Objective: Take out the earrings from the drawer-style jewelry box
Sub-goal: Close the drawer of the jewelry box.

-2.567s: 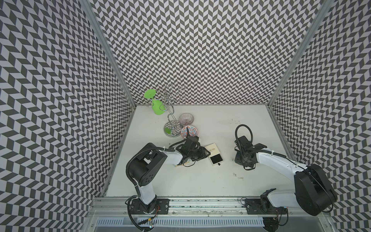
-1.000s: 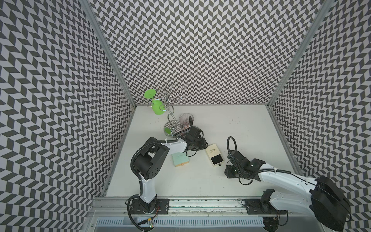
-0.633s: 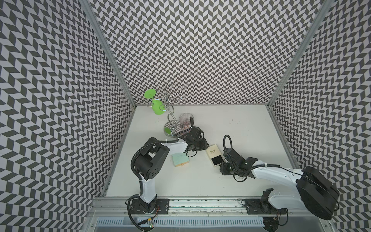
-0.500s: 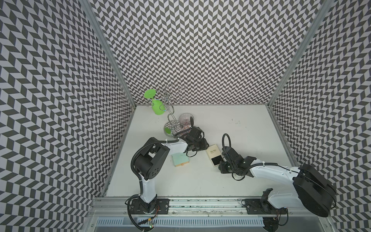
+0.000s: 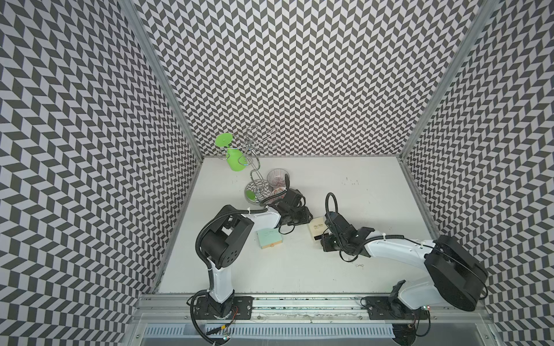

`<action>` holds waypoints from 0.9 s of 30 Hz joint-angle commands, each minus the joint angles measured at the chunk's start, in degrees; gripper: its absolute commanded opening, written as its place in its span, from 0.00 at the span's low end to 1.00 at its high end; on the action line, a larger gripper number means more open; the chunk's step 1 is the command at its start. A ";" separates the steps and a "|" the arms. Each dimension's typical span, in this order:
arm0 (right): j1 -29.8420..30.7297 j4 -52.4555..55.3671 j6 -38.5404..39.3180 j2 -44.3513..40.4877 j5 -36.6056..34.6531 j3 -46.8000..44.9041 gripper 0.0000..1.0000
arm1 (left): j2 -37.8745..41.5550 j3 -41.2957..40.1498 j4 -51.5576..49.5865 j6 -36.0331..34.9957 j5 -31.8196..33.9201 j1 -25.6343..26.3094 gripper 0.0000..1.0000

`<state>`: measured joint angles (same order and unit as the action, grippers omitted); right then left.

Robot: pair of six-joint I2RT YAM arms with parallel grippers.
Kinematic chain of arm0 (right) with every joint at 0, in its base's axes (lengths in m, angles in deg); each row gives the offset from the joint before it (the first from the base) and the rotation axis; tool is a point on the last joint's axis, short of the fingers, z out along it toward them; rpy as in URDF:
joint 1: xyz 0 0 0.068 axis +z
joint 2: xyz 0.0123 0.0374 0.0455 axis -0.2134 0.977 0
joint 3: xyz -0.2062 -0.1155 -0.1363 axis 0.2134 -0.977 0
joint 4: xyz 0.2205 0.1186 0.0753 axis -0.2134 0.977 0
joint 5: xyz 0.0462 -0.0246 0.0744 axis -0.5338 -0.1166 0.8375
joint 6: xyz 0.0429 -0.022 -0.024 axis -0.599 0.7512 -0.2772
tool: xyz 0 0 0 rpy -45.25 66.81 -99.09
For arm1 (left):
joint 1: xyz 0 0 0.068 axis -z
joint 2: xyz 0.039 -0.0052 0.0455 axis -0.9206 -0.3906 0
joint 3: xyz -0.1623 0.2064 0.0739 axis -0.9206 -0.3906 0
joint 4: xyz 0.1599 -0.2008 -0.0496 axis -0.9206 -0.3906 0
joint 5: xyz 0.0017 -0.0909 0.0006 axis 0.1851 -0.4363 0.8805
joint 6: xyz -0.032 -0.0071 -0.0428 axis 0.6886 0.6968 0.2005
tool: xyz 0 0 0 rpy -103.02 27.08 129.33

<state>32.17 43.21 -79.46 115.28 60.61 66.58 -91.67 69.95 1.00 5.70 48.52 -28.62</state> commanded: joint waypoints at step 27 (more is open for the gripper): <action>-0.11 14.57 -3.86 -22.15 -13.83 4.60 0.65 | 32.59 -15.99 -9.16 3.51 8.76 1.21 0.55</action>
<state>32.15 53.37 -80.79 96.28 55.04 69.72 -66.31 58.47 -3.22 8.59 53.37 -27.24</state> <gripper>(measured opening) 0.586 0.529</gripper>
